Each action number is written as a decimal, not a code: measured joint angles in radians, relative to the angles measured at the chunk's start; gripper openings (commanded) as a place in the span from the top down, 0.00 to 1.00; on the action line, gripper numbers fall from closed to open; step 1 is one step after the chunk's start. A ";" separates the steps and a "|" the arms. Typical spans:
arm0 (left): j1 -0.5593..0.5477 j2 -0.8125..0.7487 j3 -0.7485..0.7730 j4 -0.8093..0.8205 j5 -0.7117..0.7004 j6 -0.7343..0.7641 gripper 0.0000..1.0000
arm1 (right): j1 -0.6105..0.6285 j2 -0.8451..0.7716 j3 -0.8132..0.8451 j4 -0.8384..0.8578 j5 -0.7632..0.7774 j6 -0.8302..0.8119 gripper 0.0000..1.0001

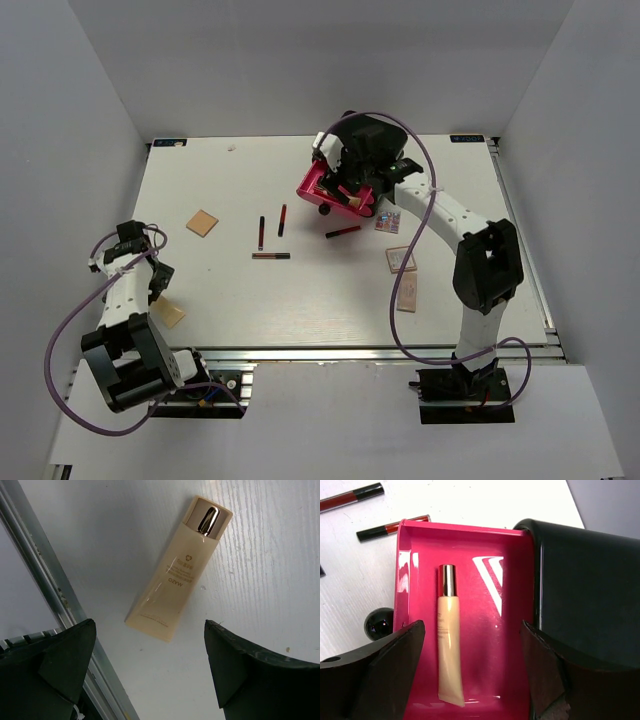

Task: Organize the makeup

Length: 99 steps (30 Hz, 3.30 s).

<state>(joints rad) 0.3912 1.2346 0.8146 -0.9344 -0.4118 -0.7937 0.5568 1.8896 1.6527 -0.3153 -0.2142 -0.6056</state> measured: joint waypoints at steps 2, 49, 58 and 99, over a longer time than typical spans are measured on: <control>0.002 0.008 0.002 -0.001 -0.003 0.003 0.02 | -0.002 0.000 0.014 -0.024 -0.003 0.004 0.21; -0.093 0.225 -0.073 0.500 0.330 0.129 0.89 | -0.283 -0.251 0.038 -0.107 -0.325 0.347 0.27; -0.549 0.104 0.056 0.636 0.558 -0.175 0.89 | -0.394 -0.348 -0.061 -0.032 -0.359 0.411 0.27; -0.937 0.679 1.032 0.431 0.290 -0.428 1.00 | -0.413 -0.431 -0.273 -0.018 -0.552 0.158 0.44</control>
<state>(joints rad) -0.5453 1.9141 1.8462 -0.5030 -0.1223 -1.2213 0.1436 1.4586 1.3796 -0.3336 -0.7666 -0.4480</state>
